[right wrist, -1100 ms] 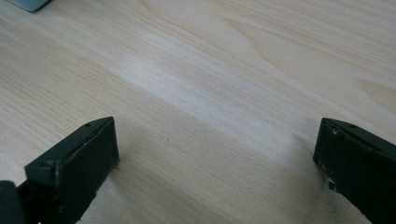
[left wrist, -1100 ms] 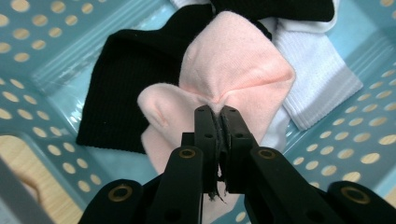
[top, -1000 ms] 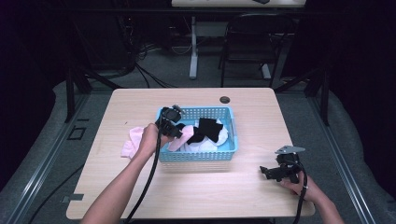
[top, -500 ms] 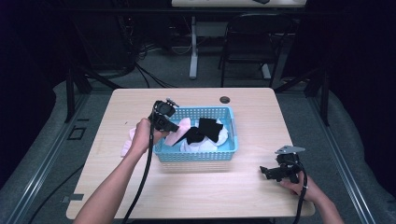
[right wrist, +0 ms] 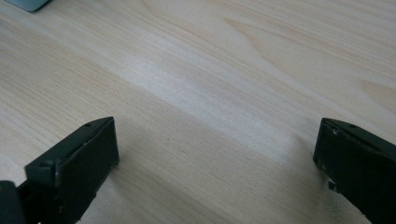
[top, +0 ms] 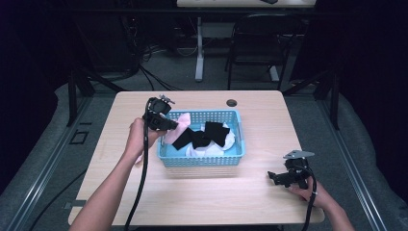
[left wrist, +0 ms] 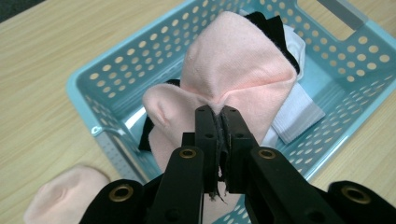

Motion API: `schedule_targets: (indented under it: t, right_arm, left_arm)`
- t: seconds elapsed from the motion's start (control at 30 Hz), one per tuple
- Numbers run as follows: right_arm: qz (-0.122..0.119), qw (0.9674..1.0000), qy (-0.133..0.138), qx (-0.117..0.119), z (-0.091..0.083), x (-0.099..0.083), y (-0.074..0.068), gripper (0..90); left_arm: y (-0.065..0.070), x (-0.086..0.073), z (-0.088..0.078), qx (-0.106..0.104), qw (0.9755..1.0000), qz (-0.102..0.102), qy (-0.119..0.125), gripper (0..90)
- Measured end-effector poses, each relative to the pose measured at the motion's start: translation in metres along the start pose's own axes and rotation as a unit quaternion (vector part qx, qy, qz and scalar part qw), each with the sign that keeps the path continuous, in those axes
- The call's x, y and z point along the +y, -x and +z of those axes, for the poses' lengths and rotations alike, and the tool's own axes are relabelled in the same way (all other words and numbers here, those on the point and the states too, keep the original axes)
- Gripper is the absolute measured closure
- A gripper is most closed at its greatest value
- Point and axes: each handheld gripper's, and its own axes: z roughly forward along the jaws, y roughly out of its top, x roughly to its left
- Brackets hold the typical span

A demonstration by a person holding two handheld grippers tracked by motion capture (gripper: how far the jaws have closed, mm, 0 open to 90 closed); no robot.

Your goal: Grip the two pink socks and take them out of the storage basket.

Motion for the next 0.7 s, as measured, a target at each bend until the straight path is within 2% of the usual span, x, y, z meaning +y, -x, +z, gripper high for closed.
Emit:
schedule_targets:
  t: [0.07, 0.33, 0.53, 0.7]
  right_arm:
    - [0.000, 1.0000, 0.000, 0.001, 0.000, 0.000, 0.000, 0.0]
    - [0.000, 1.0000, 0.000, 0.000, 0.000, 0.000, 0.000, 0.0]
    - [0.000, 1.0000, 0.000, 0.000, 0.000, 0.000, 0.000, 0.0]
    - [0.000, 1.0000, 0.001, 0.000, 0.000, 0.000, 0.000, 0.0]
  left_arm:
    - [-0.006, -0.002, -0.009, 0.004, 0.9999, -0.009, 0.011, 87.2]
    - [-0.022, -0.009, -0.032, 0.015, 0.9992, -0.024, 0.026, 87.2]
    - [-0.036, -0.017, -0.045, 0.027, 0.9988, -0.033, 0.024, 87.2]
    - [-0.053, -0.029, -0.060, 0.042, 0.9976, -0.051, 0.020, 87.2]
